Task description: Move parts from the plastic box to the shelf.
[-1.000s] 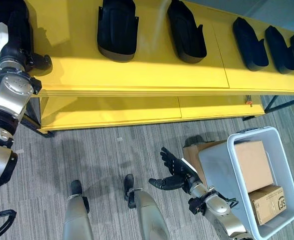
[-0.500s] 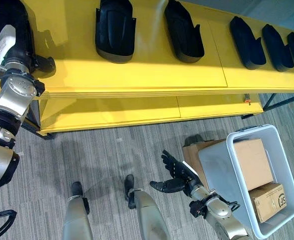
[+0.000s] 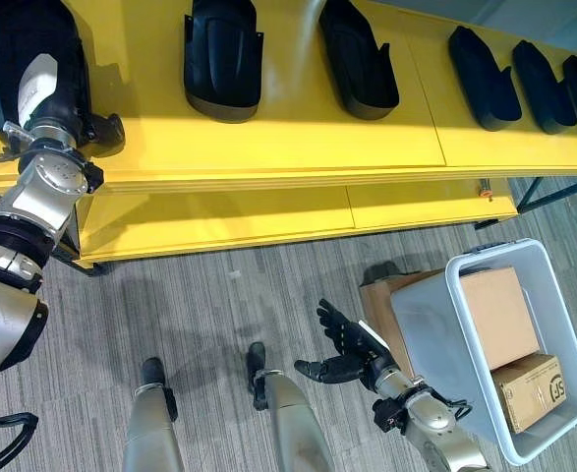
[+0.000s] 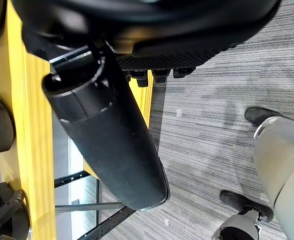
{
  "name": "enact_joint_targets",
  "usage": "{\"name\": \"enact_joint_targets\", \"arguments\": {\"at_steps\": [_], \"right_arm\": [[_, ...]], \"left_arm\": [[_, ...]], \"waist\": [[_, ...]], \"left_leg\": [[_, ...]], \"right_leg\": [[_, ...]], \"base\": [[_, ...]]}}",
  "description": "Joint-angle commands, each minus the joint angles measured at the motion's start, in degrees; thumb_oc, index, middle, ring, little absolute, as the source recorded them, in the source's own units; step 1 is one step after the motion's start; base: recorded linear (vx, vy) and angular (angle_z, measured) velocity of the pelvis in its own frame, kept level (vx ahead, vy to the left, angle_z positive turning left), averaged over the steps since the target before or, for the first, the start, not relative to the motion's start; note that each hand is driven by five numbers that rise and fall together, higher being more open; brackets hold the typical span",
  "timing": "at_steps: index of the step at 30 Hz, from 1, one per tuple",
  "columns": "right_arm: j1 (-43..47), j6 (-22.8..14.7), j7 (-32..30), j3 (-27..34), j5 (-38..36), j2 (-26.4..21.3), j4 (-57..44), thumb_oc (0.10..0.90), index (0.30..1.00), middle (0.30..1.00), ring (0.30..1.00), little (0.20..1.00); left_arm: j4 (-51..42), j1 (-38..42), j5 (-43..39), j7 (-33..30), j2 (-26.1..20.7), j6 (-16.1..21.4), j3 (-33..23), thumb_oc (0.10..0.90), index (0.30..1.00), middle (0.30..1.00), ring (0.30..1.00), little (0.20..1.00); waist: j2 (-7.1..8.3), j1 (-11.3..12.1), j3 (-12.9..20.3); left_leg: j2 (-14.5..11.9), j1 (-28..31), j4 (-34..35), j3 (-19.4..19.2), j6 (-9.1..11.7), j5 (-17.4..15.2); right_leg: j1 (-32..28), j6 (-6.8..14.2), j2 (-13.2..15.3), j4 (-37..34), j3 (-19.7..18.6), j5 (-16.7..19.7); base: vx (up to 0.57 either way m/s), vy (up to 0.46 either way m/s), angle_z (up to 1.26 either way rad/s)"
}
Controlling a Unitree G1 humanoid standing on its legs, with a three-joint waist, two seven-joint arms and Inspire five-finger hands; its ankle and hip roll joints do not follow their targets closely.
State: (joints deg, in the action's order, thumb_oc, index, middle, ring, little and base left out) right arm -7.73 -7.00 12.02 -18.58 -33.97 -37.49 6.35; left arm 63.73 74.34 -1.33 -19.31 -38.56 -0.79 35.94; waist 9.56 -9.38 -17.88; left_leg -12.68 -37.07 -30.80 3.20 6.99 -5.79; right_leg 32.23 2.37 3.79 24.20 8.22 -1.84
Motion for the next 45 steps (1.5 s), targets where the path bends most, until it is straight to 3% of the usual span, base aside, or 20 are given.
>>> {"name": "enact_joint_targets", "arguments": {"at_steps": [1, 7, 14, 23, 27, 33, 40, 41, 43, 44, 45], "right_arm": [[-1.38, -3.43, 0.33, 5.28, -3.47, -4.33, -4.45, 0.900, 1.000, 1.000, 1.000, 1.000], [-1.58, -3.48, 0.40, 5.38, -3.35, -4.23, -3.99, 0.900, 1.000, 1.000, 1.000, 1.000], [-2.13, -3.40, 0.18, 5.33, -3.18, -4.38, -3.92, 0.900, 1.000, 1.000, 1.000, 1.000], [-2.34, -3.70, -0.69, 5.13, -2.56, -4.28, -3.16, 0.900, 1.000, 1.000, 1.000, 1.000], [-2.49, -3.85, -1.38, 4.94, -2.45, -3.88, -3.04, 0.900, 1.000, 1.000, 1.000, 1.000], [-2.39, -3.91, -2.07, 4.77, -1.95, -2.92, -2.80, 0.900, 1.000, 1.000, 1.000, 1.000], [-1.91, -3.99, -2.50, 4.78, -0.80, -2.11, -2.41, 0.900, 1.000, 1.000, 1.000, 1.000], [-1.81, -4.07, -2.53, 5.24, -0.17, -1.11, -2.42, 0.900, 1.000, 1.000, 1.000, 1.000], [-1.85, -4.07, -2.46, 5.61, 0.45, -0.28, -2.12, 0.900, 1.000, 1.000, 1.000, 1.000], [-1.70, -4.20, -2.24, 6.50, 0.90, 0.52, -1.83, 0.900, 1.000, 1.000, 1.000, 1.000], [-1.39, -4.13, -2.35, 6.71, 1.31, 1.05, -1.45, 0.900, 1.000, 1.000, 1.000, 1.000]], "left_arm": [[-3.50, 4.88, 3.55, 0.18, 1.25, 4.47, 2.17, 0.900, 1.000, 1.000, 1.000, 1.000], [-4.32, 4.45, 3.99, 0.50, 2.00, 4.63, 2.20, 0.900, 1.000, 1.000, 1.000, 1.000], [-4.34, 4.15, -1.29, -0.48, 2.27, 5.57, -0.62, 0.900, 1.000, 1.000, 1.000, 1.000], [-9.66, 4.52, -18.14, -3.11, 0.33, 10.28, -7.37, 0.900, 1.000, 1.000, 1.000, 1.000], [-13.20, 4.92, -30.31, -4.25, -0.71, 14.28, -11.45, 0.900, 1.000, 1.000, 1.000, 1.000], [-18.85, 4.51, -37.80, -5.08, -2.46, 17.68, -13.80, 0.900, 1.000, 1.000, 1.000, 1.000], [-26.50, 1.70, -36.63, -5.74, -3.26, 18.91, -14.10, 0.900, 1.000, 1.000, 1.000, 1.000], [-33.61, -3.86, -29.58, -5.81, -5.60, 17.83, -14.73, 0.900, 1.000, 1.000, 1.000, 1.000], [-37.73, -8.97, -22.91, -6.28, -7.26, 16.35, -16.15, 0.900, 1.000, 1.000, 1.000, 1.000], [-43.04, -14.66, -12.16, -6.11, -10.72, 14.00, -17.81, 0.900, 1.000, 1.000, 1.000, 1.000], [-45.91, -18.11, -7.41, -6.24, -11.08, 13.00, -19.07, 0.900, 1.000, 1.000, 1.000, 1.000]], "waist": [[-1.78, -1.36, 2.82], [-2.03, -1.32, 2.61], [-2.26, -1.30, 2.80], [-2.96, -0.30, 3.31], [-3.39, 0.41, 3.54], [-3.54, 1.32, 3.77], [-3.59, 1.84, 3.51], [-3.83, 2.73, 3.03], [-3.94, 3.38, 2.69], [-3.98, 4.15, 2.27], [-4.13, 4.56, 2.16]], "left_leg": [[-4.22, 0.92, 1.04, 1.49, 0.50, -1.37], [-4.11, 0.87, 0.89, 1.37, 0.40, -1.54], [-4.14, 0.23, 0.33, 1.39, 0.36, -1.53], [-3.77, -0.29, 0.19, 1.69, 0.27, -1.66], [-3.50, -0.07, 0.30, 1.93, 0.29, -1.76], [-3.28, 0.76, 0.83, 2.44, 0.33, -1.78], [-2.73, 0.53, 1.50, 2.60, -0.08, 0.18], [-2.60, 1.06, 1.79, 2.76, -0.22, 0.28], [-2.59, 1.92, 2.13, 2.68, -0.31, 0.28], [-2.52, 2.72, 2.23, 2.62, -0.39, 0.18], [-2.36, 3.53, 2.48, 2.53, -0.39, 0.17]], "right_leg": [[-2.58, 7.24, 4.77, -1.41, -4.19, -1.50], [-2.27, 7.25, 4.87, -1.29, -4.40, -1.46], [-1.66, 7.12, 4.90, -0.84, -4.49, -1.40], [-1.71, 7.02, 5.08, -0.87, -4.02, -1.50], [-2.62, 7.03, 5.26, -1.03, -3.50, -1.72], [-4.30, 7.10, 5.51, -1.70, -2.88, -1.79], [-4.60, 6.71, 5.89, -2.27, -2.31, -0.58], [-5.19, 6.59, 5.97, -2.17, -2.10, -0.82], [-5.70, 6.45, 6.08, -1.93, -1.96, -1.07], [-6.30, 6.41, 6.24, -1.66, -1.99, -1.42], [-7.00, 6.40, 6.34, -1.58, -1.90, -1.59]], "base": [[0.00, 0.000, 0.00], [0.00, -0.001, -0.01], [0.00, -0.002, -0.02], [0.00, 0.000, 0.00], [0.00, -0.004, 0.02], [0.01, -0.015, 0.05], [-0.03, -0.006, 0.07], [0.01, -0.010, 0.14], [0.00, -0.008, 0.07], [0.00, 0.000, 0.00], [0.01, -0.002, 0.05]]}}
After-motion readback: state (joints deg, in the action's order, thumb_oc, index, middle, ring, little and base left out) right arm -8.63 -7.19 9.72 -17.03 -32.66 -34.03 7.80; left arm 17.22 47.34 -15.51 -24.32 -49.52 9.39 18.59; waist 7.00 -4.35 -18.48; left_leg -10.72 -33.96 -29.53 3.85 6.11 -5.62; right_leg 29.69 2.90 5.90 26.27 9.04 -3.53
